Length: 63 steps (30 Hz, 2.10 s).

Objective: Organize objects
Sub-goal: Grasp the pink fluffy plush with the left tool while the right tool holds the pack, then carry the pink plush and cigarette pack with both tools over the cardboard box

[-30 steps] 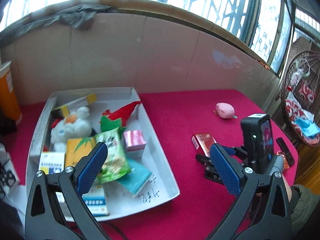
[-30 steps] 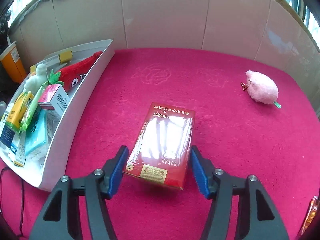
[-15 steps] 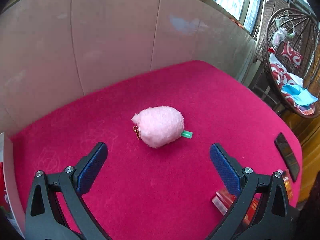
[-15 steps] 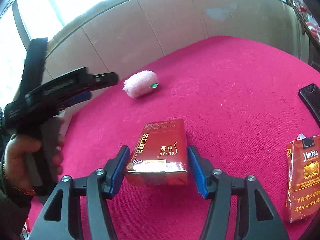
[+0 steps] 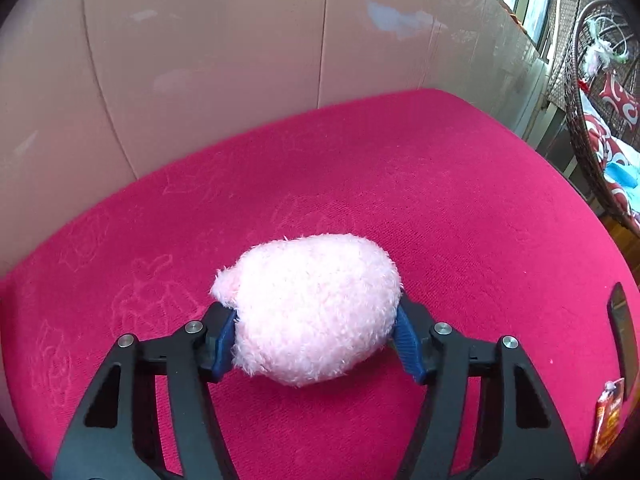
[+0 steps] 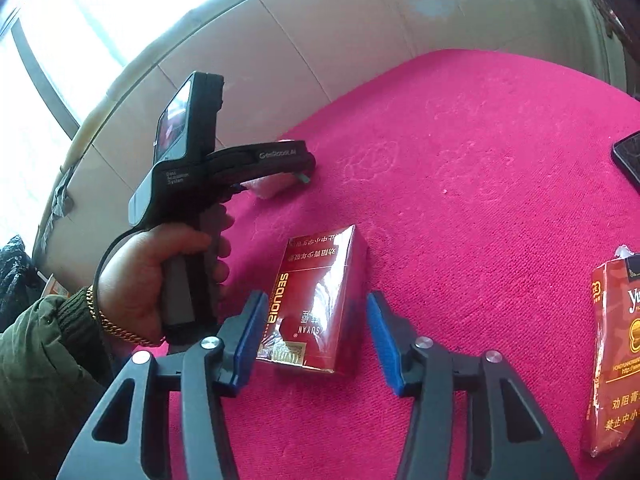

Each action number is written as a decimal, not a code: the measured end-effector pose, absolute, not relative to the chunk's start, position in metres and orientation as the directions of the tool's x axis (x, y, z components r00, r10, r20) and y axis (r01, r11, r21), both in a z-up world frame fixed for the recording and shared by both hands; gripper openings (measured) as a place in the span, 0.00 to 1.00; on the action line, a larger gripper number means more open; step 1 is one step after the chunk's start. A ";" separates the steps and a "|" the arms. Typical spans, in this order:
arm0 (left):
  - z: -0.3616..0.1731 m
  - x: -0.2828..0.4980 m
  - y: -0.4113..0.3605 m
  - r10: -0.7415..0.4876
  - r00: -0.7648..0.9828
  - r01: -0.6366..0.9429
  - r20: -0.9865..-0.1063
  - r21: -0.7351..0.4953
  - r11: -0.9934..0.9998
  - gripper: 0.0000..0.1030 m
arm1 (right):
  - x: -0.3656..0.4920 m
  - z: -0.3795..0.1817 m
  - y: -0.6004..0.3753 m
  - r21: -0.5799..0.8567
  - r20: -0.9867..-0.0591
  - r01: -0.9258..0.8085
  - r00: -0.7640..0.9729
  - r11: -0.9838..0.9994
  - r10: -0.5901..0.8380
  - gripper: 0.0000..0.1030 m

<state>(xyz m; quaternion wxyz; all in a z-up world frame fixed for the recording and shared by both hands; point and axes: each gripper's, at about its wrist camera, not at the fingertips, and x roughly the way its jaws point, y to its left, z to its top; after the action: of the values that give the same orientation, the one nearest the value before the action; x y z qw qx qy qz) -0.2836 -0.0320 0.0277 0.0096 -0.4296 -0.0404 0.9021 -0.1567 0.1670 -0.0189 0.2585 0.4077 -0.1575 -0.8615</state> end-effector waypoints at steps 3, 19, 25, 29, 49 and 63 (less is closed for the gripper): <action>0.038 -0.260 -0.050 0.068 -0.658 0.041 -0.750 -0.126 -0.991 0.62 | -0.154 -0.013 0.163 0.452 -0.617 0.328 -0.556 -0.830 -0.556 0.24; 0.091 -0.140 -0.093 0.094 -0.779 0.092 -0.620 -0.260 -0.961 0.62 | -0.159 -0.019 0.082 0.088 -0.795 0.278 -0.559 -0.957 -0.236 0.94; 0.125 -0.081 -0.116 0.075 -0.837 0.086 -0.542 -0.266 -0.960 0.62 | -0.146 -0.021 0.076 -0.004 -0.777 0.329 -0.595 -0.944 -0.204 0.53; 0.136 -0.054 -0.132 0.051 -0.854 0.106 -0.518 -0.270 -0.957 0.62 | -0.140 -0.014 0.084 0.078 -0.771 0.348 -0.573 -0.934 -0.278 0.52; 0.147 0.040 -0.227 -0.168 -0.866 0.332 -0.471 -0.289 -0.898 0.62 | -0.081 0.089 -0.009 0.138 -0.643 0.595 -0.554 -0.792 -0.528 0.53; 0.140 0.052 -0.330 -0.294 -0.787 0.508 -0.542 -0.299 -0.808 0.62 | -0.065 0.115 -0.160 0.177 -0.653 0.786 -0.356 -0.592 -0.668 0.53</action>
<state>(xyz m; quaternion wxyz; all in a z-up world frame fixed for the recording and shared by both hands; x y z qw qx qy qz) 0.0517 -0.3305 0.1398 -0.2180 -0.2427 -0.2201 0.9193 -0.0650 -0.1601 0.1154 0.4440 0.3536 0.0836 -0.8191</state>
